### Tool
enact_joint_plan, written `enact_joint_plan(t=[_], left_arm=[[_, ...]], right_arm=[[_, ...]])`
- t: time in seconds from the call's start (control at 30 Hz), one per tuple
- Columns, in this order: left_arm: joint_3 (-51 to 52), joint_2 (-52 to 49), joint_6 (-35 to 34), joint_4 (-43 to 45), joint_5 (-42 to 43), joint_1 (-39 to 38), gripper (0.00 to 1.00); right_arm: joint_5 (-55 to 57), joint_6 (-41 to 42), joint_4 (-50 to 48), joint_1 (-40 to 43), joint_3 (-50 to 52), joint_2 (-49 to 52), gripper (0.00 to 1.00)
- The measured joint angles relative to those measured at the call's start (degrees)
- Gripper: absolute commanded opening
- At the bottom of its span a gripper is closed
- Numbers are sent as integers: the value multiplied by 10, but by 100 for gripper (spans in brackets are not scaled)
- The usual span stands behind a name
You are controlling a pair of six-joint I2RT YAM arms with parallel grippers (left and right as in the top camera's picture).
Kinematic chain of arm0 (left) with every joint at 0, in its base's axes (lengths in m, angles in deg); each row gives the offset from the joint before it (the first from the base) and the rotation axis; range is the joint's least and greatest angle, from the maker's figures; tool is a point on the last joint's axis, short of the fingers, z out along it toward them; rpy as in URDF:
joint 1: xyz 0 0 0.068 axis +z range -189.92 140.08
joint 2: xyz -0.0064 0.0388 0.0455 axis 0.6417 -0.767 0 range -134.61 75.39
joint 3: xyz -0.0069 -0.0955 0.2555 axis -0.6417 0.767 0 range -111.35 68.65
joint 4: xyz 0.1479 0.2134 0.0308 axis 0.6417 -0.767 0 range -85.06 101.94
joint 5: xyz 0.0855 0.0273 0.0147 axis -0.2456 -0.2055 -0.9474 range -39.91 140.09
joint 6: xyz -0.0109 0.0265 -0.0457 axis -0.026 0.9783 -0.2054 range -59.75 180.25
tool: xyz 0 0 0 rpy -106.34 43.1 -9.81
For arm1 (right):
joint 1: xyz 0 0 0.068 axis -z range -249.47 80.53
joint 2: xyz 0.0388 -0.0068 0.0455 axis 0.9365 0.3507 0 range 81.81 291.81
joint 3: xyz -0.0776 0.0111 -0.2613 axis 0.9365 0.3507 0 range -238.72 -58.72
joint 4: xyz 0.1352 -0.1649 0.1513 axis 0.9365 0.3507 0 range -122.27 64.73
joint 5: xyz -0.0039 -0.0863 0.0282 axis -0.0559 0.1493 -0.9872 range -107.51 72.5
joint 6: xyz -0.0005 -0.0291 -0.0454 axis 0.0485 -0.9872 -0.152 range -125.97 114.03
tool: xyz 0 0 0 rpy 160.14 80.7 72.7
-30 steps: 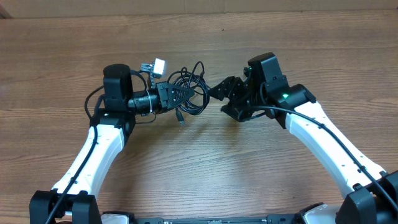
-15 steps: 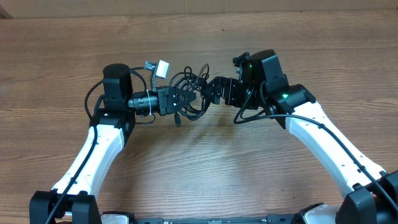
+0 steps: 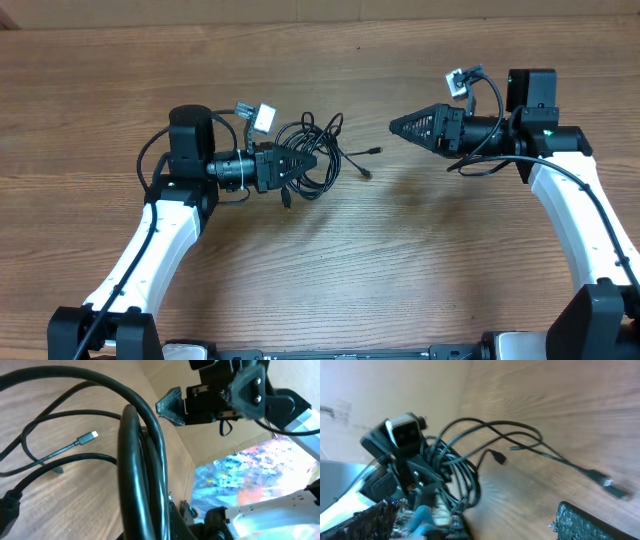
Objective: Untangle cables
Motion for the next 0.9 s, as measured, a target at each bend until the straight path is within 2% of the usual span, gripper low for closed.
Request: enact_joint_plan(t=[0.2,0.27,0.33,0.4,0.43,0.53,0.7,0.77,0.8,0.9], left_arm=[[0,0,-26,-21,17,0,4],[0,0,-67,-21,15,0,4],[0,0,-141,-21,2,0,4],[0,0,-203,-21,-16,0,4],[0,0,-255,-21,-34,0,4],[0,0,-348,-21,-68,0,4],[0,0,-563,-21,-133,0,4],[0,0,-658,-21,-153,0,4],[0,0,-677,-21,-156,0,4],[0,0,-797,-21,-172,0,4]], right_arm=[[88,196,2,-41,0,0,100],[131,250,2,-55,0,0,100],[177,306,3,-68,0,0,100],[204,328,3,-72,0,0,100],[220,339,4,-73,0,0,100],[241,353,15,-73,0,0,100],[251,339,16,-73,0,0,100],[255,317,18,-73,0,0,100],[255,310,19,-73,0,0,100],[258,256,30,-73,0,0,100]])
